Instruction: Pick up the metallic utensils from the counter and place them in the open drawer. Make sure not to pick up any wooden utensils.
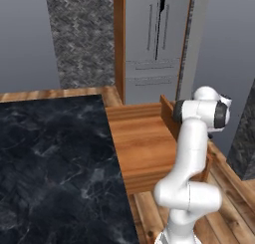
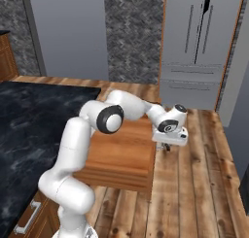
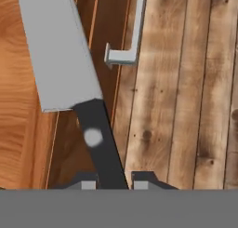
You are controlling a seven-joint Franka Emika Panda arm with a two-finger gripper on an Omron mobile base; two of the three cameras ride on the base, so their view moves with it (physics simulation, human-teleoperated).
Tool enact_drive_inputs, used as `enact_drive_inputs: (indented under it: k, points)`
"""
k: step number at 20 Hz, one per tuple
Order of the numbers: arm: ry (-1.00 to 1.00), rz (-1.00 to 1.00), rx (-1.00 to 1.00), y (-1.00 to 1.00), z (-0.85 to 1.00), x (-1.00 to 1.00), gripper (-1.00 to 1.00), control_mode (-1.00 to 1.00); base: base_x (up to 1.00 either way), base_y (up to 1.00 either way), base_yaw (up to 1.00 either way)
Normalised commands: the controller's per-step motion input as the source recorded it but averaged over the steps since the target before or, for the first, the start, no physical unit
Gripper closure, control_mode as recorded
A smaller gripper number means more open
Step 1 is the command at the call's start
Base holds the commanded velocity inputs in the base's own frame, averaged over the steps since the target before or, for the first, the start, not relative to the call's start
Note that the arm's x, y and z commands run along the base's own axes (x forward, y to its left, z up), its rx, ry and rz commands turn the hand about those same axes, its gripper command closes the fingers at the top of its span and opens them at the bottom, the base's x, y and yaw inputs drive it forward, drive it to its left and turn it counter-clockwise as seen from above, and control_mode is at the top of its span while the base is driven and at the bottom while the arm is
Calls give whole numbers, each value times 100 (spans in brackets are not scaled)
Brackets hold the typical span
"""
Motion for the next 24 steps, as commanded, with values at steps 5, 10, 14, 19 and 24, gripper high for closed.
enact_drive_inputs:
  k: [5,10,14,19,24]
  points:
    - [-15,5,5,31,69,-51,100,-100,0,0,0]
    - [-8,0,1,68,43,-59,100,-100,0,0,0]
    - [0,0,-1,99,0,-28,100,-100,0,0,0]
    - [0,-1,-7,100,1,-1,100,-100,0,0,0]
    - [13,-11,-3,65,51,0,100,-100,0,0,0]
